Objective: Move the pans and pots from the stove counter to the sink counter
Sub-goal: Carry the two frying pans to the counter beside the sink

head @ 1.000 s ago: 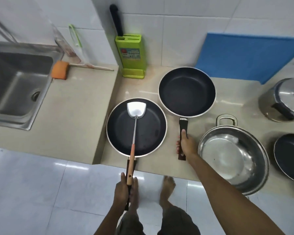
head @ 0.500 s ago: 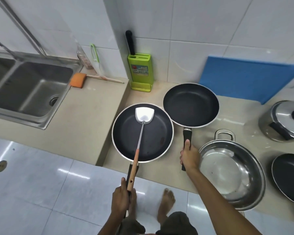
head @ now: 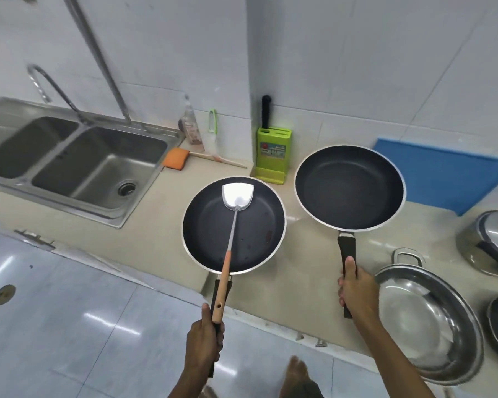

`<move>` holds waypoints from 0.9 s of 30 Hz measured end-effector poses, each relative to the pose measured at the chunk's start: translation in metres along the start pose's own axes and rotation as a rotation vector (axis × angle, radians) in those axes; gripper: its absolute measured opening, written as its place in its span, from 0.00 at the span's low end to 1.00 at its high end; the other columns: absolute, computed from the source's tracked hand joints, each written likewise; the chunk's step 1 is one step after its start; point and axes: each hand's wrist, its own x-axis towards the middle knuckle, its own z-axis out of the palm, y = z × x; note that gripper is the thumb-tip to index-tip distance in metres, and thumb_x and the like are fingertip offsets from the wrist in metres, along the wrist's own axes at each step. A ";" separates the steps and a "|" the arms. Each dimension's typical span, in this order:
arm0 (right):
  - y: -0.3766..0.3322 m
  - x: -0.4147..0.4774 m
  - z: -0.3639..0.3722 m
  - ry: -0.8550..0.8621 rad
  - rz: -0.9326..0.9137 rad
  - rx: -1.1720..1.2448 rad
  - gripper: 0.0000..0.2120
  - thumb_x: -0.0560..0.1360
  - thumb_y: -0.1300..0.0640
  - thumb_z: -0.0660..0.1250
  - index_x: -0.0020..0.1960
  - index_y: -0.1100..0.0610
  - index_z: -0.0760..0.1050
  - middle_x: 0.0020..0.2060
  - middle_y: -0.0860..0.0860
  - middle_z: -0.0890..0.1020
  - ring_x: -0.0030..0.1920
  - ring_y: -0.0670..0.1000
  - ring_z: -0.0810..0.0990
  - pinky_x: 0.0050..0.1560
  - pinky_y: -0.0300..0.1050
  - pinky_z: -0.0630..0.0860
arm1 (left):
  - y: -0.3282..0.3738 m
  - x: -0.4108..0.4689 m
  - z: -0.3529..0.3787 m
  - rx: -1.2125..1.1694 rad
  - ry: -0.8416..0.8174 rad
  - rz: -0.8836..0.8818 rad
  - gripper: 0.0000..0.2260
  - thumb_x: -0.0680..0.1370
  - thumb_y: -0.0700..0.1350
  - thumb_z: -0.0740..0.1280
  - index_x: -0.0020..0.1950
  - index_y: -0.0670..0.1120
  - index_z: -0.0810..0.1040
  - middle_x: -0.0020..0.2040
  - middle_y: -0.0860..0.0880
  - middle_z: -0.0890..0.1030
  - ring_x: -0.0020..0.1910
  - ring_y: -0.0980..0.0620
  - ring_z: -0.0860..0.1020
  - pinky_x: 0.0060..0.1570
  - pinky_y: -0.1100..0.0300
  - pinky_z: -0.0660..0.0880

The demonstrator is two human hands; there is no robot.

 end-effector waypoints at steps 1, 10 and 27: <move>-0.007 -0.012 0.007 -0.009 -0.025 0.007 0.25 0.85 0.44 0.54 0.42 0.62 0.74 0.27 0.56 0.76 0.22 0.54 0.72 0.24 0.47 0.72 | 0.000 0.003 -0.017 -0.016 0.003 -0.002 0.34 0.85 0.62 0.48 0.28 0.43 0.75 0.22 0.46 0.73 0.20 0.51 0.69 0.24 0.60 0.66; -0.076 -0.137 0.138 -0.186 -0.169 0.096 0.11 0.85 0.48 0.56 0.61 0.41 0.75 0.28 0.55 0.74 0.23 0.51 0.68 0.23 0.44 0.69 | -0.015 0.034 -0.202 -0.126 0.146 0.020 0.33 0.85 0.62 0.48 0.29 0.44 0.75 0.22 0.48 0.73 0.20 0.52 0.69 0.24 0.59 0.66; -0.246 -0.257 0.497 -0.586 -0.371 -0.097 0.17 0.85 0.50 0.57 0.71 0.50 0.74 0.30 0.58 0.77 0.24 0.55 0.70 0.26 0.47 0.72 | -0.035 0.153 -0.561 -0.388 0.585 -0.093 0.32 0.85 0.60 0.50 0.34 0.41 0.77 0.24 0.47 0.74 0.24 0.49 0.70 0.25 0.59 0.67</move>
